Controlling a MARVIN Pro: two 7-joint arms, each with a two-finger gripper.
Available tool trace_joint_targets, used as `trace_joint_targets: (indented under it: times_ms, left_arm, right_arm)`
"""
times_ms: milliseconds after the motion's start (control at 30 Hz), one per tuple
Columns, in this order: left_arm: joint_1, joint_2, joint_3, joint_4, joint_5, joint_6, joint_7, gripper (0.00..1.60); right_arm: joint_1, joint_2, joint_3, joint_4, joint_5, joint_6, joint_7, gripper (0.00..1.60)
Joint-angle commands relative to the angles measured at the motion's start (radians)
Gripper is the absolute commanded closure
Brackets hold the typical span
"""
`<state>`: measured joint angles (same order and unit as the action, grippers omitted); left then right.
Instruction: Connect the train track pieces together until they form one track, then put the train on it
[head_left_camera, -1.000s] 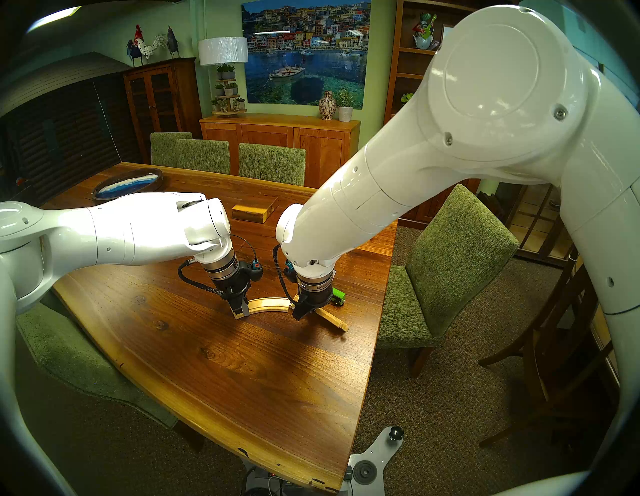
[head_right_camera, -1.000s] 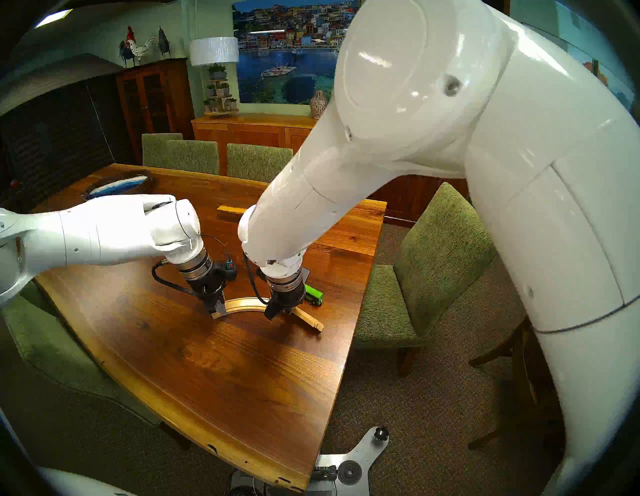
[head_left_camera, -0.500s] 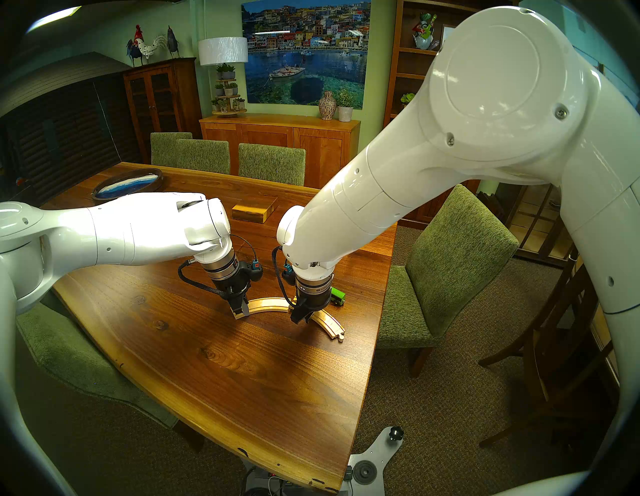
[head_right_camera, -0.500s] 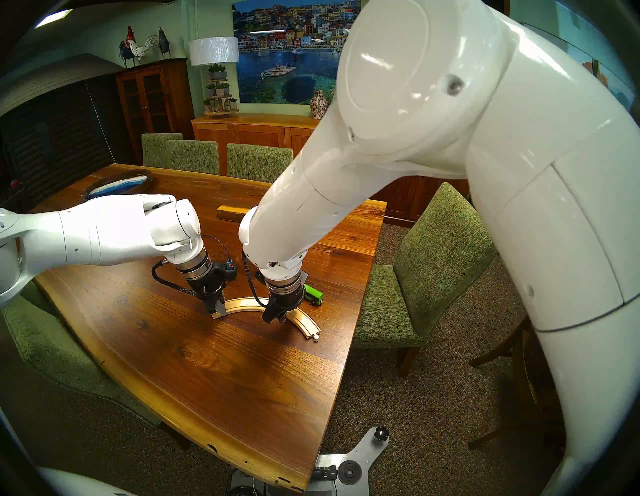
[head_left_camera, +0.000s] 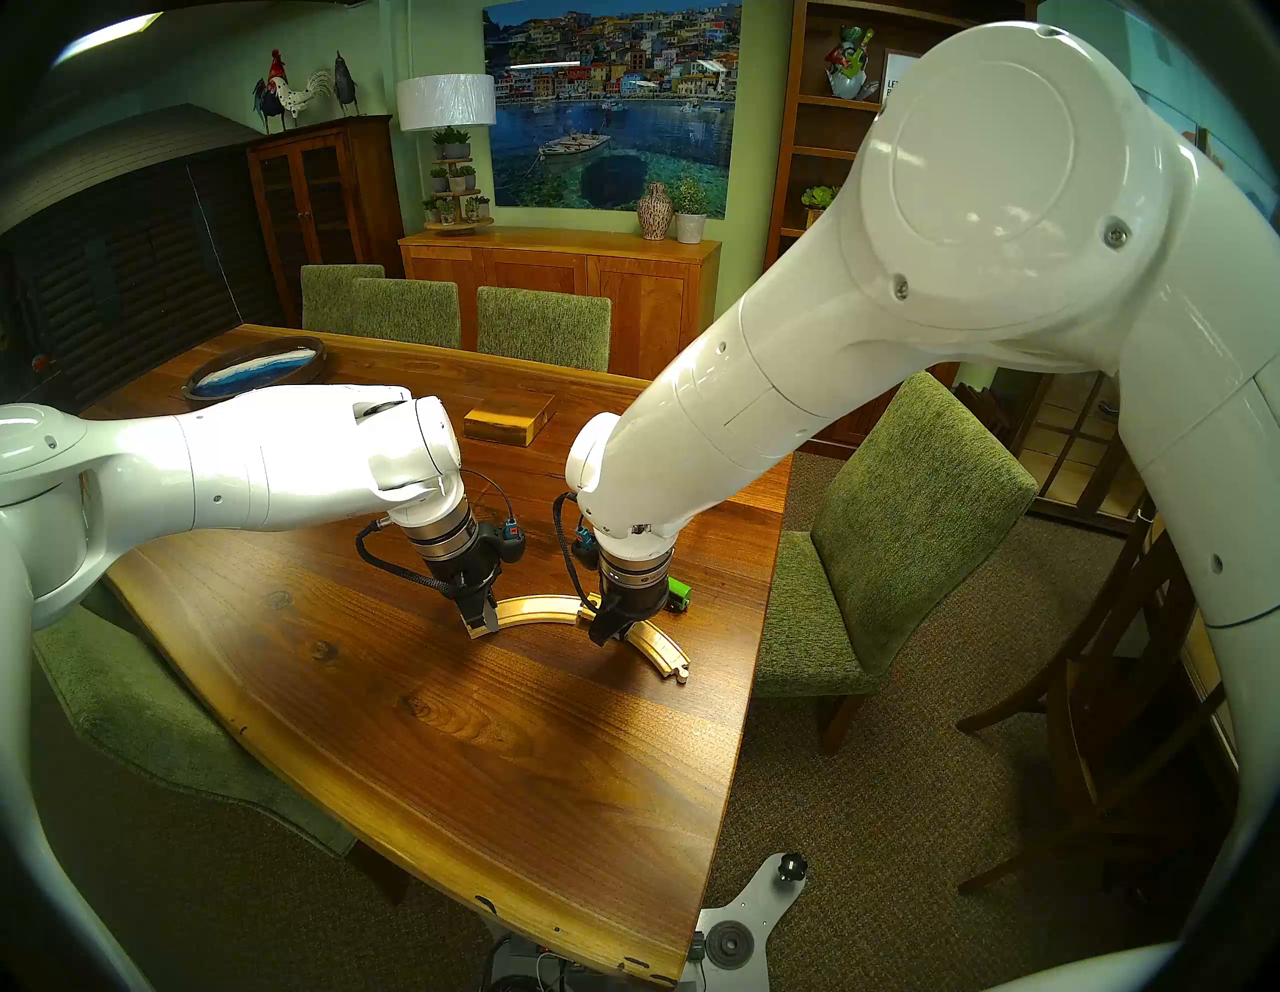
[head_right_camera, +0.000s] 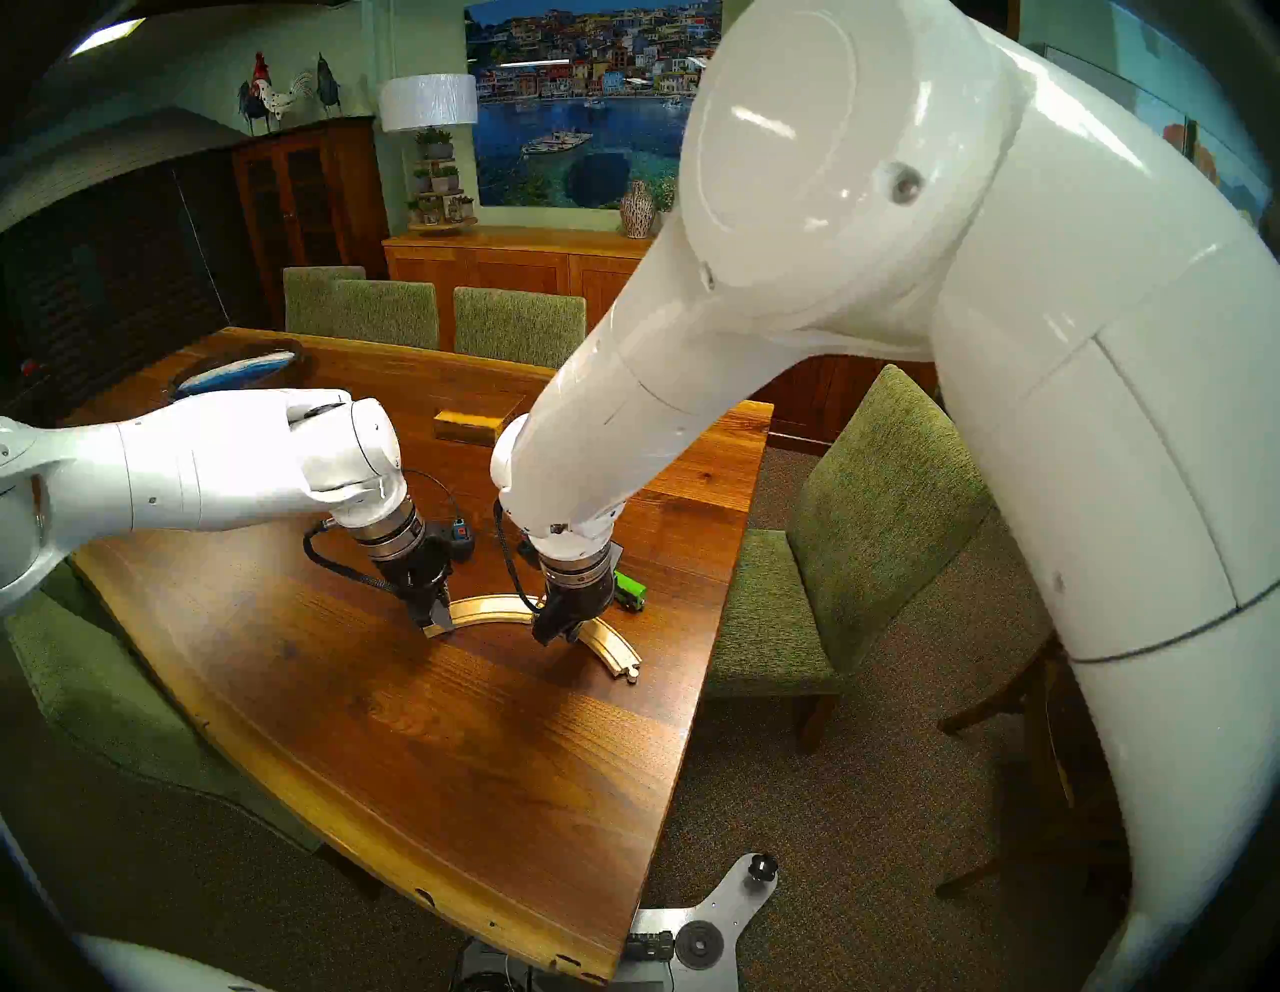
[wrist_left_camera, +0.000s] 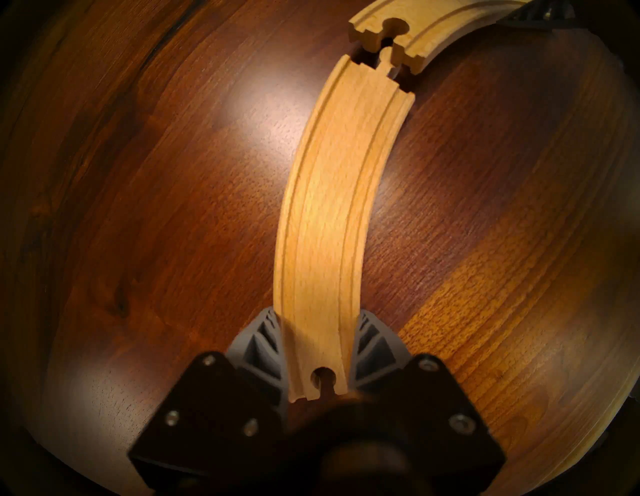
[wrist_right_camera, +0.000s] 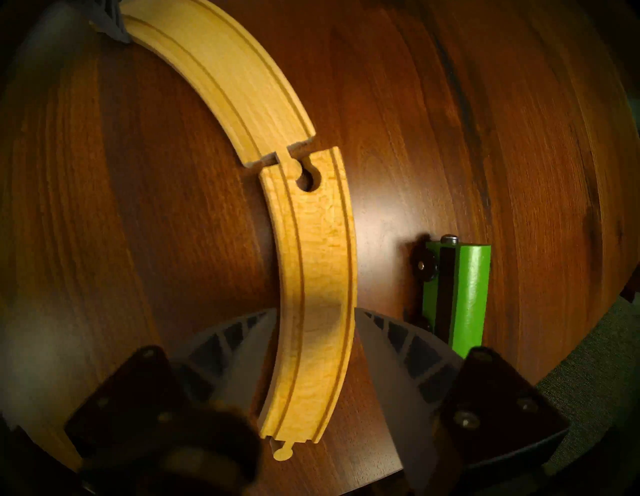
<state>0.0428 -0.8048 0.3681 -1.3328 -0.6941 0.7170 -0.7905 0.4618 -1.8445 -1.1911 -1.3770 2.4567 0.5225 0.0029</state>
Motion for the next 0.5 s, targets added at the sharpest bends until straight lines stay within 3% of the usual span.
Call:
trace_joint_targets:
  times_ms: [0, 467]
  left_arm:
    - [-0.017, 0.0, -0.013, -0.002, -0.002, -0.002, -0.001, 1.6]
    - [-0.017, 0.0, -0.014, -0.002, -0.001, -0.002, -0.002, 1.6]
  right_arm:
    - [0.012, 0.015, -0.004, 0.038, -0.017, 0.001, 0.029, 0.59]
    - [-0.029, 0.014, -0.034, 0.091, -0.035, -0.007, 0.089, 0.6]
